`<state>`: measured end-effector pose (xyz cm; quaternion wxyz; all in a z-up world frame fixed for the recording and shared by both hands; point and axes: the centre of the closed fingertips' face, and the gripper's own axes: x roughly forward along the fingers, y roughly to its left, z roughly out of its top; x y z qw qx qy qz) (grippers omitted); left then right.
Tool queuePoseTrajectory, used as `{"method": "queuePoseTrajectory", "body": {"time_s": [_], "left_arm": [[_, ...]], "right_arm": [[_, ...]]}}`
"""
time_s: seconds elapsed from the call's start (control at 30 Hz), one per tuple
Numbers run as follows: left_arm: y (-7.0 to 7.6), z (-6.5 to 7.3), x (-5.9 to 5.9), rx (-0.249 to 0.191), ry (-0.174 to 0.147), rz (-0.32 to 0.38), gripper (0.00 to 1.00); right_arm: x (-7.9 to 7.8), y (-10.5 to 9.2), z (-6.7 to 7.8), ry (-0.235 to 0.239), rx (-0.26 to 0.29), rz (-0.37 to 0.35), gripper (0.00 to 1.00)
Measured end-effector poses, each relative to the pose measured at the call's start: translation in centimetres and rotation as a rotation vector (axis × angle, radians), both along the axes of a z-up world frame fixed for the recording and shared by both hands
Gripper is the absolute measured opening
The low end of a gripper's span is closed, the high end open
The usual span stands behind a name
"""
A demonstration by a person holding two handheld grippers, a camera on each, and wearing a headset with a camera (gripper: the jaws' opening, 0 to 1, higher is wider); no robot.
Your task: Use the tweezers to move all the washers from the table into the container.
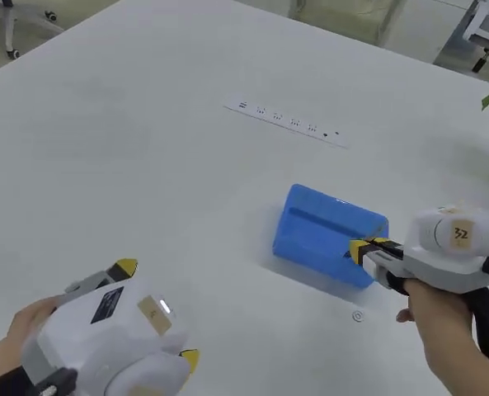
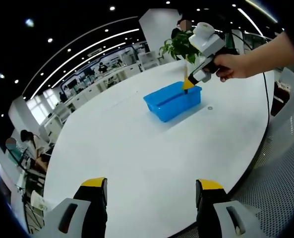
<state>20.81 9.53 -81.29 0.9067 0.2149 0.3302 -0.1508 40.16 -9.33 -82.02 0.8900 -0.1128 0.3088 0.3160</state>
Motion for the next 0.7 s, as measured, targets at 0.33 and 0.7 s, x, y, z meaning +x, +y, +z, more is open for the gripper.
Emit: {"method": "queuePoseTrajectory", "body": {"time_s": [0.33, 0.7], "left_arm": [[0.2, 0.0, 0.0, 0.0, 0.001, 0.01, 0.74], [0.2, 0.2, 0.1, -0.001, -0.01, 0.009, 0.74]], "right_arm": [[-0.6, 0.3, -0.6, -0.013, -0.017, 0.005, 0.02], [-0.4, 0.1, 0.6, -0.017, 0.038, -0.05, 0.03]]}}
